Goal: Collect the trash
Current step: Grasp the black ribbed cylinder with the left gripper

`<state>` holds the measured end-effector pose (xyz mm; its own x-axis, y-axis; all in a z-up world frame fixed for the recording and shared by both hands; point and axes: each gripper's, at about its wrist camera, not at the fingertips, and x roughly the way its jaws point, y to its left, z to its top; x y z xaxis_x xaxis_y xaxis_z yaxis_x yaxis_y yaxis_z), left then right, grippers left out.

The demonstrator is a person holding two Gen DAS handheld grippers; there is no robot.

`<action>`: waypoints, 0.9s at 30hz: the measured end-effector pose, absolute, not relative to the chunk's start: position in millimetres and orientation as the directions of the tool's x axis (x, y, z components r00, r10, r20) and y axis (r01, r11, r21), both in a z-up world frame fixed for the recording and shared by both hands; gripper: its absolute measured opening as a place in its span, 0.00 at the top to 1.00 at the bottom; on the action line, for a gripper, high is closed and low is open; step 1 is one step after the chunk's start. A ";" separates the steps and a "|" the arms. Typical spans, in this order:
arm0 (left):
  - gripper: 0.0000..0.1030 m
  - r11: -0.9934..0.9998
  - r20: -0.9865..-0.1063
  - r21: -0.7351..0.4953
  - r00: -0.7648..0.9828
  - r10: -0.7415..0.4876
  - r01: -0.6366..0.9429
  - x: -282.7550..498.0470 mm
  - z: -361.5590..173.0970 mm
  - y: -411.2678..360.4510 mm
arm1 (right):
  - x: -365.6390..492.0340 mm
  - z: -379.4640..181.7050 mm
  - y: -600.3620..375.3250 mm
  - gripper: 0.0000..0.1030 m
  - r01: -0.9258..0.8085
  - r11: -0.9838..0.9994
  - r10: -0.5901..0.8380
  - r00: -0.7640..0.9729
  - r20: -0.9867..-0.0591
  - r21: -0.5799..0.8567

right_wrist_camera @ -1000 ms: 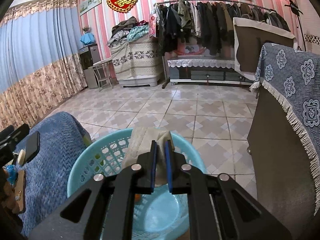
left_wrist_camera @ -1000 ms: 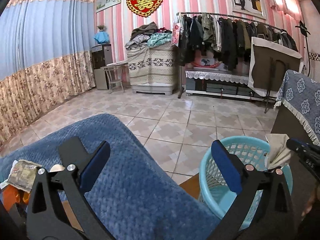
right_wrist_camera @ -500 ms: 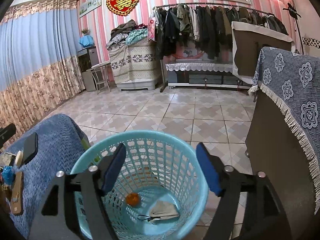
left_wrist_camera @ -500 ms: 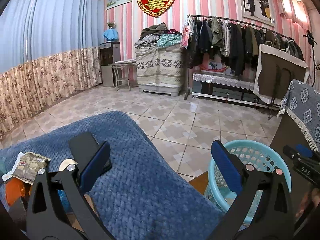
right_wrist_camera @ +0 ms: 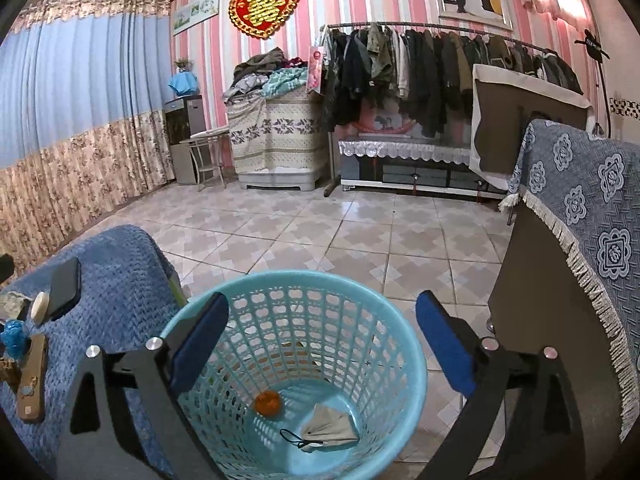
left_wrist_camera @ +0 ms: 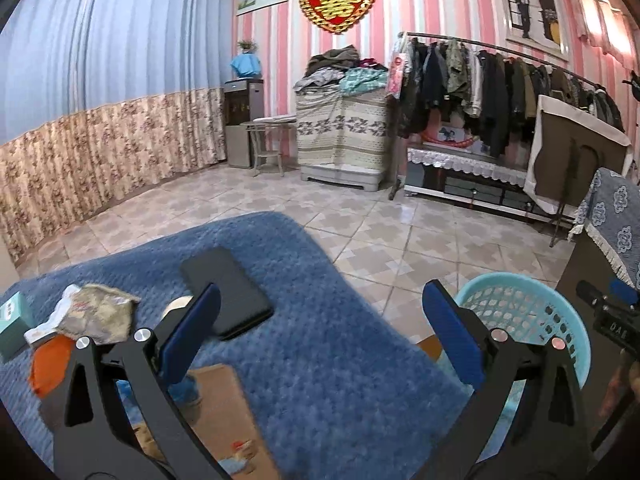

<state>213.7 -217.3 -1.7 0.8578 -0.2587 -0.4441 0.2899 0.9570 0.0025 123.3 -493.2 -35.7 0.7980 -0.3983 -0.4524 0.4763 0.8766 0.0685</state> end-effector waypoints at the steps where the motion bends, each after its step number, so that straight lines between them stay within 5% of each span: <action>1: 0.05 0.960 -0.445 0.005 0.860 -0.248 0.279 212.2 -1.8 -211.5 | 124.0 -33.9 -489.8 0.09 0.471 0.880 -0.397 0.800 -0.450 0.061; 12: 0.05 0.995 -0.462 0.035 0.884 -0.068 0.095 186.9 -3.9 -105.2 | 131.2 -19.5 -442.8 0.08 0.393 0.919 -0.352 0.834 -0.424 0.012; 27: 0.05 0.994 -0.598 0.044 0.795 0.104 -0.097 184.3 -64.1 5.1 | 158.5 -37.8 -346.2 0.07 0.170 0.985 -0.153 0.858 -0.490 -0.011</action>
